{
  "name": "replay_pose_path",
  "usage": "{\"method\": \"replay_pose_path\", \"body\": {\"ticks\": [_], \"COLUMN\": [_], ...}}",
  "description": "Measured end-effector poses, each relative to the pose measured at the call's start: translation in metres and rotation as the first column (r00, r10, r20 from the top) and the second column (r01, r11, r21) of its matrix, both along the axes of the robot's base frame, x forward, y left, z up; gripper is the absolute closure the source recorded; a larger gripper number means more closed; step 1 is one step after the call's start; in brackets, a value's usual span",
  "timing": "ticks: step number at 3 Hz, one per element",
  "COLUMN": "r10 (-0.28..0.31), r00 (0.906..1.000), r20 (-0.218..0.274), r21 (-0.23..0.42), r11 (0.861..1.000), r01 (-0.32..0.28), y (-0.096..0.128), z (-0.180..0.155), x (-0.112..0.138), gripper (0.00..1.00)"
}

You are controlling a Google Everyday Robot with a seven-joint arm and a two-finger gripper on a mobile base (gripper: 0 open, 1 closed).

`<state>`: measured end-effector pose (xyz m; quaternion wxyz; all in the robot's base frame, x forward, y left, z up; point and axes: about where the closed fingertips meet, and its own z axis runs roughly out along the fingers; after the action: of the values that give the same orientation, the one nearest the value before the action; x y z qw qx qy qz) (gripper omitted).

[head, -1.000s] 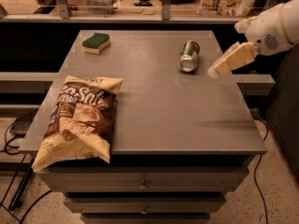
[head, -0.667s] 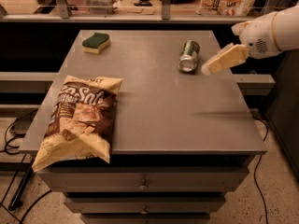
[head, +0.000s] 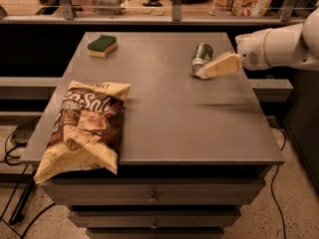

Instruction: Move green can near sponge

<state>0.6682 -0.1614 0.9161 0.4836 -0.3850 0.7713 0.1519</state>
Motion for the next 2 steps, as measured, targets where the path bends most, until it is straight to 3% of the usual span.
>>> {"method": "replay_pose_path", "body": {"ticks": [2], "r10": [-0.067], "r00": [0.9973], "r20": [-0.028], "r21": [0.093], "r11": [0.993], "r01": [0.070], "y": [0.012], "z": [-0.034], "x": [0.043], "gripper": [0.00]}}
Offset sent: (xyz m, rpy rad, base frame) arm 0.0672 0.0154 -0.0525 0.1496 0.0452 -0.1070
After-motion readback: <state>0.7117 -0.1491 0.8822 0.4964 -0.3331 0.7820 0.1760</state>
